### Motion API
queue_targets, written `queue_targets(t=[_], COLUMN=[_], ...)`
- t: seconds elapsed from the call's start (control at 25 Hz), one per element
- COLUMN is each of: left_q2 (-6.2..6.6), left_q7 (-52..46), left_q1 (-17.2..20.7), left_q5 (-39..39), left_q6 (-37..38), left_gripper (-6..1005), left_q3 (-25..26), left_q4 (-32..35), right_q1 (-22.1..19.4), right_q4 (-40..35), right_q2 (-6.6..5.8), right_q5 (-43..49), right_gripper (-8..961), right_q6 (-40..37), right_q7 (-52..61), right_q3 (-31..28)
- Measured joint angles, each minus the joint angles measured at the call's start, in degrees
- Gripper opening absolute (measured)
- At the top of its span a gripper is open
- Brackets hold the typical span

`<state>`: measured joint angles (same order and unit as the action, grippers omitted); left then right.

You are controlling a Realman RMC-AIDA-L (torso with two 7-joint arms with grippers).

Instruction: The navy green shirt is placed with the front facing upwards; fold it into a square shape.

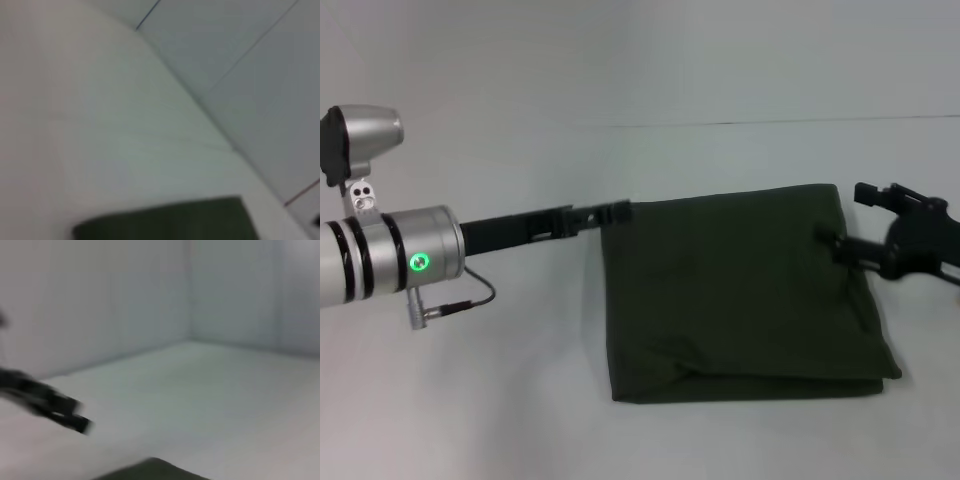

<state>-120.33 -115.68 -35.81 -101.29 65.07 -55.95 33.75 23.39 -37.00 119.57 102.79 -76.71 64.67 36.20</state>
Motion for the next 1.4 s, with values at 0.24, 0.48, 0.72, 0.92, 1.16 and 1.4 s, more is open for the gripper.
queue_targets(t=[0.24, 0.48, 0.72, 0.92, 1.16, 1.4], left_q2=[0.75, 0.80, 0.69, 0.44, -0.43, -1.14], left_q7=[-12.5, -19.6, -24.1, -24.3, -23.6, -23.3], left_q1=[-2.4, -4.5, -4.5, -4.6, -5.6, -6.8], left_q5=[-11.5, -16.7, -19.7, -19.8, -19.8, -19.9], left_q6=[1.5, 1.7, 1.4, 0.0, -2.5, -3.0], left_gripper=[888, 887, 887, 888, 888, 888], left_q3=[0.2, -0.4, 0.0, -0.1, -0.3, -0.4], left_q4=[1.5, 0.9, 0.1, -1.6, -3.7, -5.2], right_q1=[-5.7, -6.7, -6.1, -5.7, -5.3, -4.9], right_q4=[-3.6, -3.5, -3.3, -3.6, -3.7, -3.8], right_q2=[-0.03, 0.12, 0.07, 0.05, 0.13, 0.02], right_q5=[-0.3, -0.3, -0.2, -0.2, -0.2, -0.2], right_gripper=[882, 883, 883, 883, 883, 883], right_q6=[-12.7, -13.7, -13.4, -13.4, -13.5, -11.9], right_q7=[-6.0, -6.0, -6.0, -5.5, -5.4, -3.2], right_q3=[-0.1, -0.7, -0.7, -0.3, -0.2, -0.5])
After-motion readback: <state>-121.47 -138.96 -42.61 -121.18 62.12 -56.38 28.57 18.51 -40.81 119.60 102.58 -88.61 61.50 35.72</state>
